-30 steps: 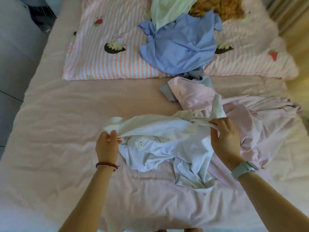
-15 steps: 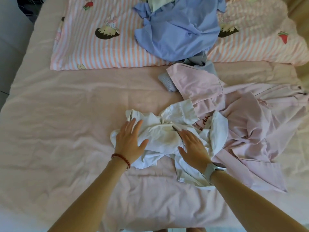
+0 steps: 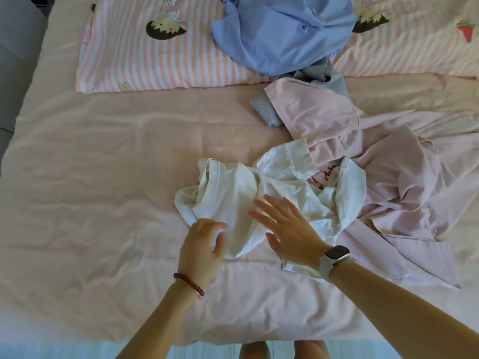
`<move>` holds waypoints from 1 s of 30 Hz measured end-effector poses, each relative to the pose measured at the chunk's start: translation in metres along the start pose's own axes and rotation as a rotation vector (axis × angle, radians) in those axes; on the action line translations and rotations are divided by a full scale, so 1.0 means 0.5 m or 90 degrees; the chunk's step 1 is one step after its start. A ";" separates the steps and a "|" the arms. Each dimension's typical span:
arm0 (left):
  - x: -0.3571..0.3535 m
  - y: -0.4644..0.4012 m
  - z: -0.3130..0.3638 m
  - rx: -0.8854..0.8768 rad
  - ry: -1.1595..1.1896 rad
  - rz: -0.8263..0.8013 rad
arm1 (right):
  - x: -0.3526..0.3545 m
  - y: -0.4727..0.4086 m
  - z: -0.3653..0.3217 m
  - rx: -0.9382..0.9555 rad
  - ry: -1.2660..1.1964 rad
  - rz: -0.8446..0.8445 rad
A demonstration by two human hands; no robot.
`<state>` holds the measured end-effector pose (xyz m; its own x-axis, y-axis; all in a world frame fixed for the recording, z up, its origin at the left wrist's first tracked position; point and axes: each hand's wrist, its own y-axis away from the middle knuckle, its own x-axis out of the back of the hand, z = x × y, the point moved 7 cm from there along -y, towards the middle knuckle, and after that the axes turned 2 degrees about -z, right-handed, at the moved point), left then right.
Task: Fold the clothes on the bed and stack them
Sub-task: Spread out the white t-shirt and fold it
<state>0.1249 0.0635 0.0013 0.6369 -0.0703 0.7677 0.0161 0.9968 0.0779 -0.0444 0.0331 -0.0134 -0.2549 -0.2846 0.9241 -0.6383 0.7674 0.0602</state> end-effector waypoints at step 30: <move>0.071 0.022 -0.018 0.193 0.238 -0.048 | 0.062 -0.028 -0.039 -0.163 -0.263 0.141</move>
<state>0.1547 0.0725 0.0239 0.8768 -0.0684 0.4759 -0.1171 0.9297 0.3492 -0.0294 0.0247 0.0215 -0.6616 -0.2623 0.7025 -0.3516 0.9360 0.0184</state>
